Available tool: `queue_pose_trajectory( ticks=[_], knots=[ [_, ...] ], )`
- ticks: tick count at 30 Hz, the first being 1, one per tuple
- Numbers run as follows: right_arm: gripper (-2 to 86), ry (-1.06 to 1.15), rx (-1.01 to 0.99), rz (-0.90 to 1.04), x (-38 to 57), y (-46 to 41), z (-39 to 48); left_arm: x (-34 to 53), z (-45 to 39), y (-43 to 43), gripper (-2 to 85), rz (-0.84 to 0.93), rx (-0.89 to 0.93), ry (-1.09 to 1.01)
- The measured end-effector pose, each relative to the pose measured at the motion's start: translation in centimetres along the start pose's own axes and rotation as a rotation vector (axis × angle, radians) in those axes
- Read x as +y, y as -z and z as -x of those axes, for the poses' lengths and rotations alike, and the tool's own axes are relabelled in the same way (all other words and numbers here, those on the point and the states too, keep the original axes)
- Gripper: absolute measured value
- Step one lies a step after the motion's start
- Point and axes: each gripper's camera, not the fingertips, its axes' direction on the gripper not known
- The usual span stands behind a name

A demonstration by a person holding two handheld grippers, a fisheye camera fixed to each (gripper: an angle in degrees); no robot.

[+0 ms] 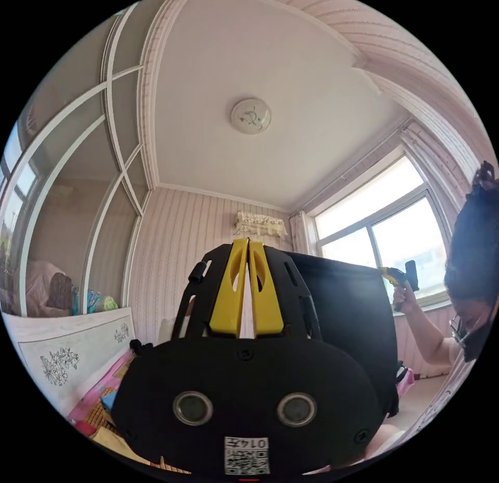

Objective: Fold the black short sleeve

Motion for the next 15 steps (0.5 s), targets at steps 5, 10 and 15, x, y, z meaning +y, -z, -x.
queue_pose_trajectory(
  ticks=[5, 10, 15],
  knots=[
    [-0.3, -0.206, 0.296, 0.347, 4.9, -9.0, -10.0, 9.1, 4.4, -12.7, -1.0, 0.387, -0.122, 0.080],
    [-0.3, -0.551, 0.418, 0.513, 15.2, -14.0, -20.9, 21.7, 8.2, -23.6, -1.0, 0.685, -0.137, 0.282],
    [-0.2, -0.536, 0.343, 0.229, 11.0, -13.1, -23.3, 18.2, 7.3, -26.6, -1.0, 0.521, -0.053, 0.249]
  ],
)
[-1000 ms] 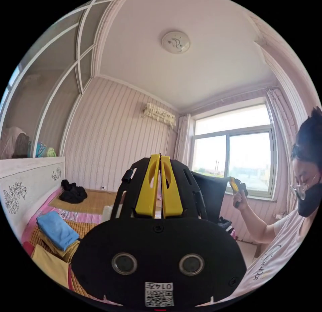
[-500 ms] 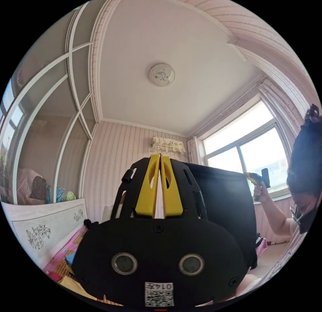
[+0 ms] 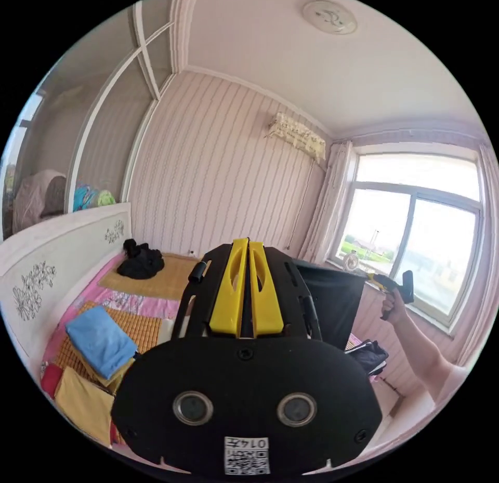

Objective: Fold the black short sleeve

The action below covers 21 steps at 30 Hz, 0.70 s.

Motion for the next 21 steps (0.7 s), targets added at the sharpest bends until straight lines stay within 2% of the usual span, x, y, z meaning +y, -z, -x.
queue_pose_trajectory(
  ticks=[3, 6, 8, 11, 14, 16, 19, 21],
  knots=[
    [-0.2, 0.161, -0.035, -0.128, -3.1, 1.9, 3.8, -2.0, -2.0, 1.0, -1.0, -0.089, 0.027, -0.099],
    [-0.2, 0.297, -0.044, -0.143, -2.3, 1.8, 5.8, 0.5, -1.3, 1.2, -1.0, -0.128, 0.103, -0.103],
    [-0.1, 0.339, -0.055, -0.101, 0.1, 0.8, 5.3, 4.0, 0.0, 0.0, -1.0, -0.091, 0.124, -0.084],
    [-0.1, 0.303, -0.002, 0.029, 6.2, -2.3, 1.8, 12.6, 3.3, -3.6, -1.0, 0.070, 0.073, -0.033],
    [0.0, 0.172, 0.150, 0.248, 13.9, -6.7, -4.0, 23.3, 7.3, -8.1, -1.0, 0.294, 0.032, 0.074],
    [0.1, 0.000, 0.229, 0.411, 20.7, -10.1, -9.5, 32.5, 9.9, -11.7, -1.0, 0.480, 0.040, 0.192],
    [0.2, -0.254, 0.218, 0.542, 28.3, -13.5, -15.3, 42.9, 11.7, -15.6, -1.0, 0.717, 0.000, 0.269],
    [0.3, -0.331, 0.280, 0.602, 31.7, -15.0, -17.3, 48.0, 12.4, -17.3, -1.0, 0.839, -0.039, 0.292]
  ],
)
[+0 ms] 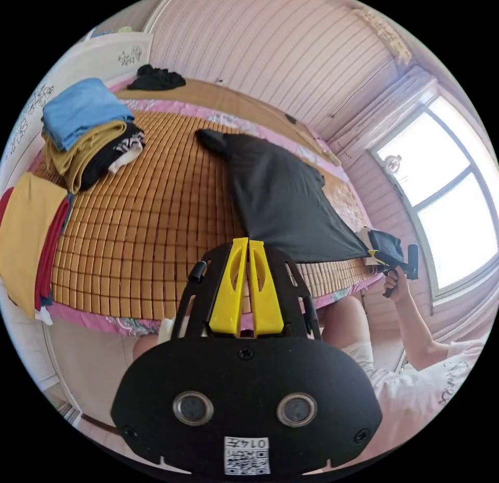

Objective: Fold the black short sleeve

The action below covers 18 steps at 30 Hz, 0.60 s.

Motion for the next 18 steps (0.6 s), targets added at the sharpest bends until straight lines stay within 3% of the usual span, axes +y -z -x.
queue_pose_trajectory(
  ticks=[7, 18],
  knots=[
    [0.3, -0.153, 0.055, 0.155, 1.5, -6.7, -3.1, 5.2, 3.1, -9.3, -1.0, 0.228, -0.064, 0.055],
    [0.4, -0.135, 0.140, 0.297, 1.6, -10.5, -2.3, 10.0, 4.2, -13.3, -0.9, 0.354, -0.046, 0.000]
  ],
)
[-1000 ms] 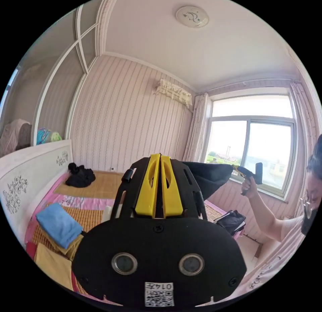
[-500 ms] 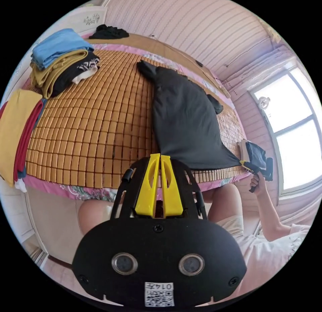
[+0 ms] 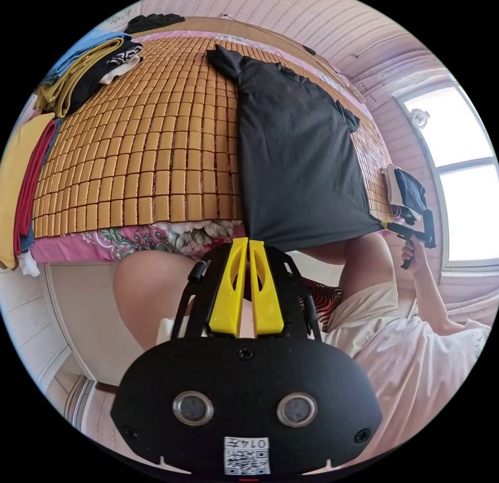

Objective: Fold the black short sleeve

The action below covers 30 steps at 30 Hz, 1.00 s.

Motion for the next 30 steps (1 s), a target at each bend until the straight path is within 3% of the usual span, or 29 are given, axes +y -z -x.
queue_pose_trajectory(
  ticks=[9, 13, 17, 25, 30],
  knots=[
    [6.0, -0.027, 0.083, -0.059, -0.7, -1.4, 2.4, 2.8, 1.8, -1.8, 4.7, -0.040, -0.017, 0.038],
    [6.6, 0.119, 0.232, -0.082, -3.1, -1.0, 7.2, 3.9, 2.7, -0.5, 4.9, -0.115, -0.056, 0.011],
    [6.6, 0.306, 0.227, -0.090, -8.1, -1.8, 13.6, 1.9, 3.7, -0.3, 4.7, -0.169, -0.093, -0.026],
    [8.4, 0.764, 0.123, -0.019, -27.3, -12.0, 34.1, -15.0, 7.2, -4.2, 4.9, -0.337, -0.032, -0.057],
    [13.0, 0.856, 0.214, -0.034, -38.7, -20.6, 44.4, -24.7, 9.0, -8.0, 5.8, -0.338, -0.015, -0.058]
  ],
)
